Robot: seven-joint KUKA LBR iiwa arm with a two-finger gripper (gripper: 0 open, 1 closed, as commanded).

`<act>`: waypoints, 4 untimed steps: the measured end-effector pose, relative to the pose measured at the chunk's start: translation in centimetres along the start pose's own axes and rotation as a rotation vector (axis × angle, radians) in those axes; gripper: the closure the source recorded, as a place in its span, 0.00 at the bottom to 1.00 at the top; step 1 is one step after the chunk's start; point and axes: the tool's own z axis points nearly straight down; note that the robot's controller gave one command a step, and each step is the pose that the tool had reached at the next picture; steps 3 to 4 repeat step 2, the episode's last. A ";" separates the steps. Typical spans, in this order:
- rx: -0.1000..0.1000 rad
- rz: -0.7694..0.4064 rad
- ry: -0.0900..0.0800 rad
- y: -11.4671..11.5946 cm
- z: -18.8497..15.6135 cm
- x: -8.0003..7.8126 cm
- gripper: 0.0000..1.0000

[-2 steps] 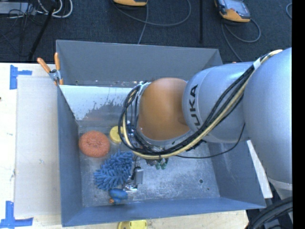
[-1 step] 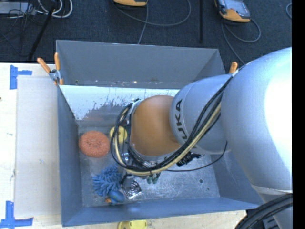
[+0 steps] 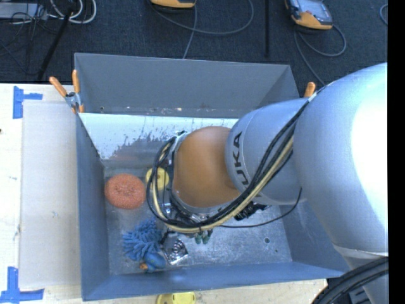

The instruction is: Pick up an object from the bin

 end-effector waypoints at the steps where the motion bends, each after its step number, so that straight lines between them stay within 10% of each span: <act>1: 0.002 -0.053 0.002 0.5 -0.5 0.9 1.00; 2: 0.001 -0.075 0.002 -1.5 -13.6 2.3 1.00; 4: 0.001 -0.075 0.002 -1.5 -13.6 2.3 1.00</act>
Offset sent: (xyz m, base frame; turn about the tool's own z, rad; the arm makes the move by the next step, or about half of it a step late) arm -0.0225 -0.0173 0.1363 -0.0781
